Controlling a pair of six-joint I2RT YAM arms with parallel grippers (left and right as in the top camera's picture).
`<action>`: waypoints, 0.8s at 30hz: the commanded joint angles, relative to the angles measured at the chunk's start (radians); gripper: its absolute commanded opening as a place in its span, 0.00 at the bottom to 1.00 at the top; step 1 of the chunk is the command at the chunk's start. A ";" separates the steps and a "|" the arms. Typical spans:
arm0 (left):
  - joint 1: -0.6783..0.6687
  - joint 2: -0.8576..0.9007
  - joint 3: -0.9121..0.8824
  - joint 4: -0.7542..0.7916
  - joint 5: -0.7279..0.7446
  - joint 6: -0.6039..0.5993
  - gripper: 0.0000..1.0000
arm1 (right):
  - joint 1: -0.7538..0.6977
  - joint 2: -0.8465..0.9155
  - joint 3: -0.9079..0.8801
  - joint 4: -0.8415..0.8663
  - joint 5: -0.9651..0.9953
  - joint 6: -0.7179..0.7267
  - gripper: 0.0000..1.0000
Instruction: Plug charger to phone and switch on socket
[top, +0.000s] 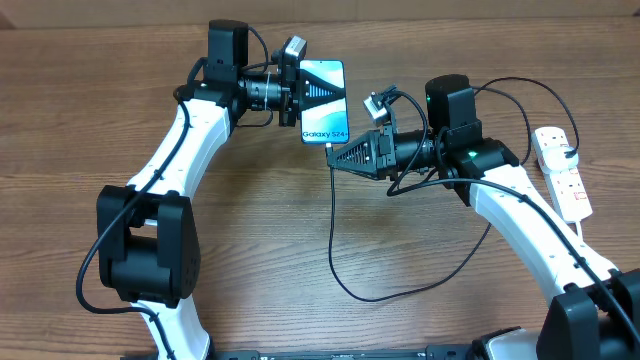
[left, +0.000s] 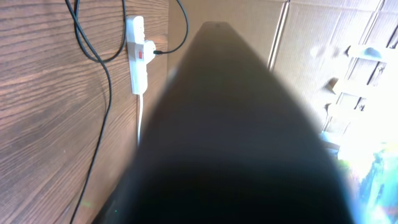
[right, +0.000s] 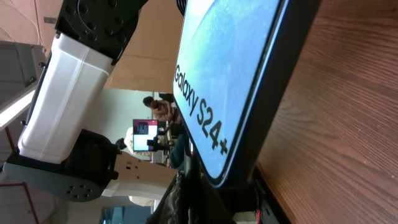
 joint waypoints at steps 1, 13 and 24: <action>-0.005 -0.041 0.031 0.006 0.040 -0.044 0.04 | -0.014 -0.002 0.005 0.007 0.013 0.004 0.04; -0.007 -0.041 0.031 0.005 0.020 -0.060 0.04 | -0.014 -0.002 0.005 0.007 0.013 0.004 0.04; -0.007 -0.041 0.031 0.005 -0.006 -0.056 0.04 | -0.014 -0.002 0.005 0.012 0.013 0.005 0.04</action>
